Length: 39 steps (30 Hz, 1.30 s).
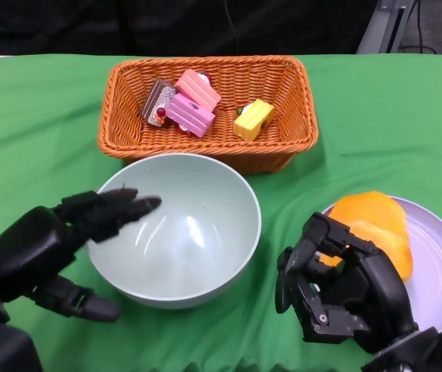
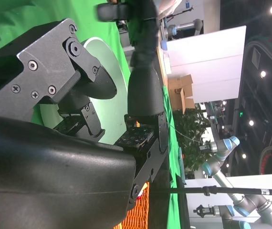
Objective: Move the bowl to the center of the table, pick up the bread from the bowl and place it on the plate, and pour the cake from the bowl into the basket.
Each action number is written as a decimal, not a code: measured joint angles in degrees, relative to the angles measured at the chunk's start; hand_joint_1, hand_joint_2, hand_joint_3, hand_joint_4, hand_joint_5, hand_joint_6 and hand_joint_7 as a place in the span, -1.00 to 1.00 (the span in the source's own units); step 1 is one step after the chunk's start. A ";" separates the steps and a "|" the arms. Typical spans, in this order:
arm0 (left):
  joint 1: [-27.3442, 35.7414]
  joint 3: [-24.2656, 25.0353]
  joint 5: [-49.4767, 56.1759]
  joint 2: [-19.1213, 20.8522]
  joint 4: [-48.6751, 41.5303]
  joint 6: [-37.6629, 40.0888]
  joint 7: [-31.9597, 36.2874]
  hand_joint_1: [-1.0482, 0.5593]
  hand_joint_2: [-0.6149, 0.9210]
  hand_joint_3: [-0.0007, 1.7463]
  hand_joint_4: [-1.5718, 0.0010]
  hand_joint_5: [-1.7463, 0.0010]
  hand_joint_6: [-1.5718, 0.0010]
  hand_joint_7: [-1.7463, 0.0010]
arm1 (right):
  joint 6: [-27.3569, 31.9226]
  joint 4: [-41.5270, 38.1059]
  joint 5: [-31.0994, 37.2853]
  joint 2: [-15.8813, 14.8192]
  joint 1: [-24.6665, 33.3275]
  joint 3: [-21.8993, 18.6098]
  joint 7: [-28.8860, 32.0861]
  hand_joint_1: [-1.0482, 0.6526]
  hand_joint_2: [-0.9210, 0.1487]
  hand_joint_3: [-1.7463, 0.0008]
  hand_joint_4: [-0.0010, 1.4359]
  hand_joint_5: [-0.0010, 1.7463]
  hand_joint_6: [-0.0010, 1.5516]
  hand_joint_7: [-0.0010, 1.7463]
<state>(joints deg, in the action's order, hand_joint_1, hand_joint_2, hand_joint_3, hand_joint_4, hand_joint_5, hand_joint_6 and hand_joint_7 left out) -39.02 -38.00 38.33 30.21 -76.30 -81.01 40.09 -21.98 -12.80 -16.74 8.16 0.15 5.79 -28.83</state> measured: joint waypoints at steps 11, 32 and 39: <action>11.24 14.12 -49.87 -11.95 14.93 8.75 -46.21 0.03 1.00 -0.79 -0.29 0.54 -0.21 0.79 | -0.25 -0.09 0.29 0.00 -0.03 0.15 0.01 0.22 -0.16 -0.52 0.10 1.00 -0.21 0.75; 26.37 31.59 -70.94 -22.62 48.97 39.98 -88.31 0.18 0.72 -0.08 -0.05 -1.00 0.05 -0.80 | 0.47 11.69 2.75 -6.15 0.27 2.89 -2.27 0.19 -0.03 -0.44 0.12 0.99 -0.04 0.62; 30.23 31.96 -68.65 -23.16 57.46 46.41 -89.26 0.13 0.58 0.19 -0.06 -0.96 0.04 -0.76 | 4.30 17.30 2.06 -7.92 2.20 4.83 -3.07 0.23 0.02 -0.51 0.11 0.99 -0.02 0.54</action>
<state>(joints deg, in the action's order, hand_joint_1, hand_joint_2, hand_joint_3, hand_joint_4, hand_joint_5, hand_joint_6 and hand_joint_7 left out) -8.79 -6.04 -30.31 7.05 -18.84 -34.60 -49.17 -17.69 4.49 -14.68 0.23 2.35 10.62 -31.90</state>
